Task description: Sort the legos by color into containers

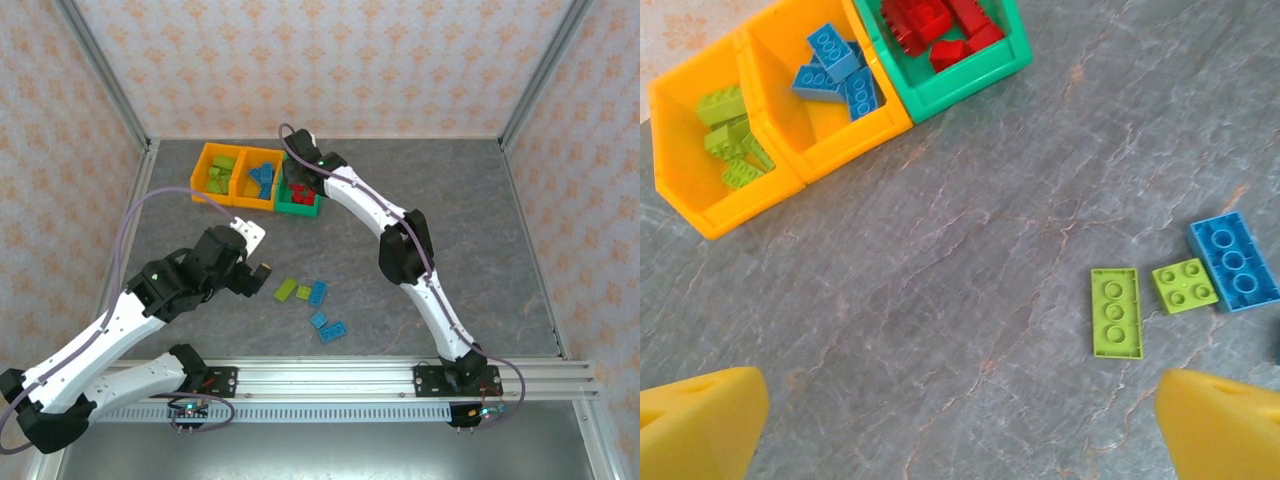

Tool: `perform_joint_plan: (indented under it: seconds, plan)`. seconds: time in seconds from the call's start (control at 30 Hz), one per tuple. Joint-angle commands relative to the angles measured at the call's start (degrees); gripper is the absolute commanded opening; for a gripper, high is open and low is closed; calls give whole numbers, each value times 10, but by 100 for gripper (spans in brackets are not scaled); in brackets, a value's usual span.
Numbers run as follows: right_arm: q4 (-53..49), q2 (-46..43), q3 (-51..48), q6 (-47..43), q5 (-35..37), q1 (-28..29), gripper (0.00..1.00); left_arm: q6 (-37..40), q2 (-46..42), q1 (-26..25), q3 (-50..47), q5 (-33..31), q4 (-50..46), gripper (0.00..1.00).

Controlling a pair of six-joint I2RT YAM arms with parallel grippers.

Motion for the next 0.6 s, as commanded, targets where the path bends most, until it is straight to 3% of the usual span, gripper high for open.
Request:
perform_joint_plan:
  seconds: [0.0,0.13,0.23,0.37,0.57]
  plan:
    - [-45,-76,-1,-9,6,3,56,-1,10,6,9,-28,-25,100]
    - [-29,-195,-124,-3,-27,3,56,-32,38,7,17,-18,-33,100]
    - [4,-312,-261,3,-72,3,57,-103,87,6,50,9,-59,100]
    - [38,-477,-443,3,-140,5,59,-188,132,3,15,86,-5,100]
    - [84,-683,-670,26,-197,6,70,-211,233,-5,-36,124,56,96]
